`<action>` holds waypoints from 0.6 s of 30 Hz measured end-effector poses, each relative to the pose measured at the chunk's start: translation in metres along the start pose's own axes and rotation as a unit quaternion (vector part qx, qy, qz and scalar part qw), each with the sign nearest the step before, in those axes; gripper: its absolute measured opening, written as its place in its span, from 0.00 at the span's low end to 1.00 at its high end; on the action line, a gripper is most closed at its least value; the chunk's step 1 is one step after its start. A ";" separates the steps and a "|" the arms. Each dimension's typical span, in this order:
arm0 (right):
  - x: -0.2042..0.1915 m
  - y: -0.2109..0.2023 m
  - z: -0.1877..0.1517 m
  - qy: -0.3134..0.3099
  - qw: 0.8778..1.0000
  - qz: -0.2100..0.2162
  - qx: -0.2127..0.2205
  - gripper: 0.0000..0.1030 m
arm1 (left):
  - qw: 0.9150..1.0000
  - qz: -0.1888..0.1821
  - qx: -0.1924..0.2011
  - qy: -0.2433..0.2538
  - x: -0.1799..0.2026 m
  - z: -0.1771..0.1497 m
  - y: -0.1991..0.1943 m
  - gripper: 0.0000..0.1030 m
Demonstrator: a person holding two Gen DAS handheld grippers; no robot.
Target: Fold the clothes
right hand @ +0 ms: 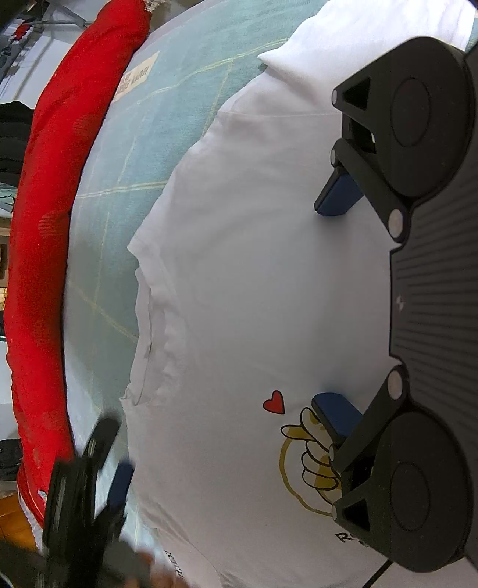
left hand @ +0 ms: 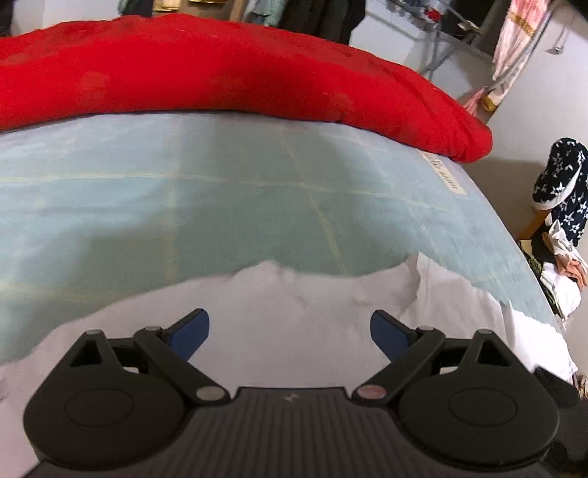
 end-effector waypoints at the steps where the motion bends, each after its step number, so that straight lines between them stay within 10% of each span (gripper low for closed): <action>1: -0.001 0.000 0.000 0.001 1.000 -0.002 0.001 1.00 | 1.000 -0.002 -0.004 -0.015 -0.008 -0.009 -0.010 0.91; 18: -0.001 0.001 0.013 0.022 0.998 -0.017 -0.056 1.00 | 0.975 0.072 -0.003 -0.212 -0.147 -0.114 -0.052 0.88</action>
Point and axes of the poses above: each gripper's, at about its wrist camera, not at the fingertips, and y roughly the way its jaws point, x to its right, z to its top, the point moved 7 cm from there along y, roughly the way its jaws point, and after that the axes turned 12 degrees about -x, right-handed, at the moved point
